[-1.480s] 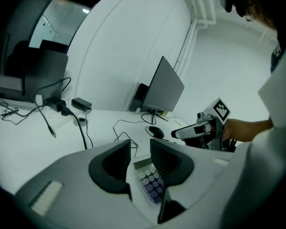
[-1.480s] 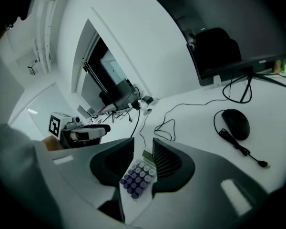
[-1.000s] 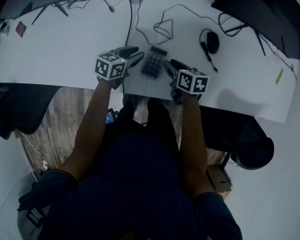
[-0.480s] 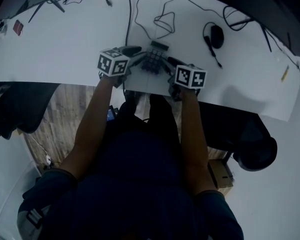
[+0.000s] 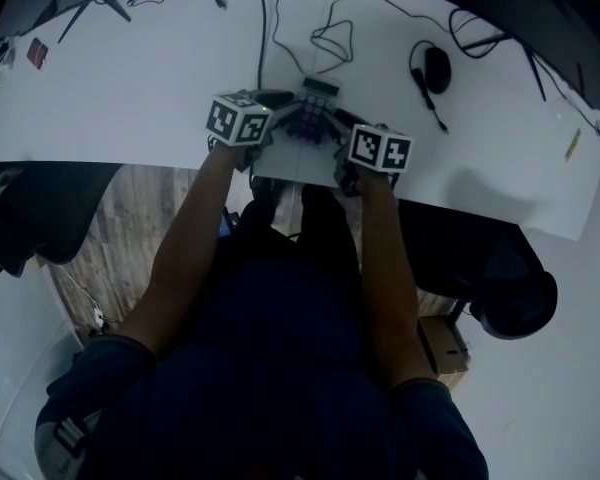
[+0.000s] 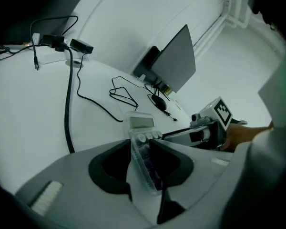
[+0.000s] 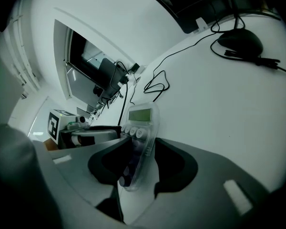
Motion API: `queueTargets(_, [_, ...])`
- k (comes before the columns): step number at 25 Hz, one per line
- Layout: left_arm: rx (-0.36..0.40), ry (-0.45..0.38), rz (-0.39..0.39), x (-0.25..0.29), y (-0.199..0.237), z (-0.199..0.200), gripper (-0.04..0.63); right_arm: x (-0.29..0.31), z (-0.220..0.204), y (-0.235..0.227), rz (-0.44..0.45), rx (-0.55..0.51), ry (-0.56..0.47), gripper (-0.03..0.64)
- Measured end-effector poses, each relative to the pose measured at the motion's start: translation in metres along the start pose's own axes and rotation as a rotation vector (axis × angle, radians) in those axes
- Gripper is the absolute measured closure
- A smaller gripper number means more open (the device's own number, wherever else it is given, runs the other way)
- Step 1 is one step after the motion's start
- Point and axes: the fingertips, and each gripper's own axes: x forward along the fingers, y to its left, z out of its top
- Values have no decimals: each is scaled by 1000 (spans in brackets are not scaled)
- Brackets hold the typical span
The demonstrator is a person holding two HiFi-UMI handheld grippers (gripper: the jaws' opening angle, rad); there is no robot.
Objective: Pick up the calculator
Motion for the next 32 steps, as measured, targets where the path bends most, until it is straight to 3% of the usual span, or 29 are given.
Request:
queueTargets(9, [27, -51, -6, -15, -16, 16, 477, -13, 10, 14, -40, -84, -27, 480])
queueTargets(16, [109, -105, -28, -33, -39, 47, 482, -37, 34, 31, -58, -124, -116, 480])
queueTargets(32, [256, -349, -67, -117, -94, 130, 483, -99, 101, 121, -62, -338, -335, 480])
